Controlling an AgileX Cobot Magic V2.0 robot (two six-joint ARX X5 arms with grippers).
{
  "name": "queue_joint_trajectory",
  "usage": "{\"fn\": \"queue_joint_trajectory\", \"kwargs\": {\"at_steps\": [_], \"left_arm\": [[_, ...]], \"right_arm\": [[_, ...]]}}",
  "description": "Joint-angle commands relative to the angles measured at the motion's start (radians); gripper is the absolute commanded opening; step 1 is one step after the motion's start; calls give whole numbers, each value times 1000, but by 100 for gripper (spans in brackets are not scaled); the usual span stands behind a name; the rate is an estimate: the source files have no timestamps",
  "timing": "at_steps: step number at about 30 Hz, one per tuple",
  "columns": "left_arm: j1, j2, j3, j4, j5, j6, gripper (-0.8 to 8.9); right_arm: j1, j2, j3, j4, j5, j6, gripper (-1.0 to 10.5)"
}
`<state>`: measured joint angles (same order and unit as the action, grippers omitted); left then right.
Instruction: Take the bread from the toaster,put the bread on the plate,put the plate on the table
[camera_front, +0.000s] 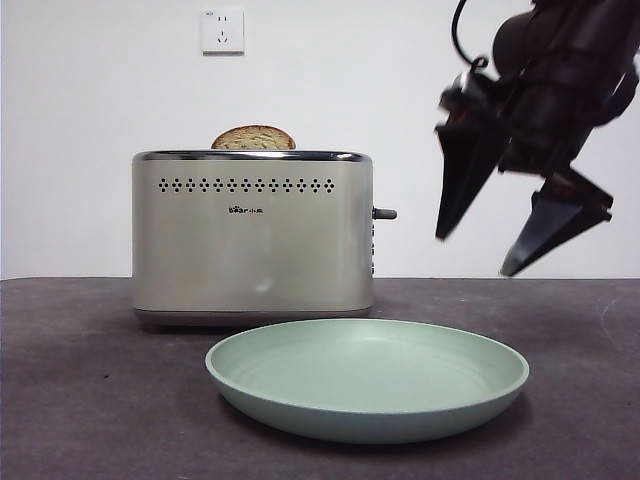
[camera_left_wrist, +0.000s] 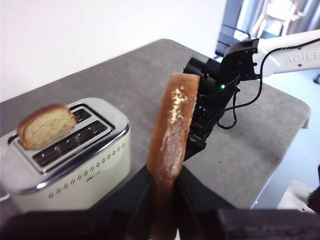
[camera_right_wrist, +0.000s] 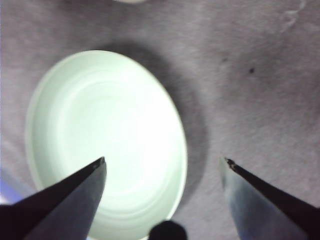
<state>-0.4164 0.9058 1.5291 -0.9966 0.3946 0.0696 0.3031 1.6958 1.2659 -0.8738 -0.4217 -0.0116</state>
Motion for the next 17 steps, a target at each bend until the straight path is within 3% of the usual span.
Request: {"fn": "queue_joint_trajectory", "kwargs": {"at_steps": [1,6,15,17], "left_arm": [[-2,-75,-84,45,-11,-54,-8],[-2,-189,-174,43,-72,-82,-8],[-2,-307,-182,-22,-174,-86,-8],[-2,-321,-182,-33,-201,-87,-8]], "right_arm": [[13,45,-1,11,8,4,378],[29,120,-1,15,9,3,378],[54,203,-1,21,9,3,373],[62,203,-1,29,9,6,309]]}}
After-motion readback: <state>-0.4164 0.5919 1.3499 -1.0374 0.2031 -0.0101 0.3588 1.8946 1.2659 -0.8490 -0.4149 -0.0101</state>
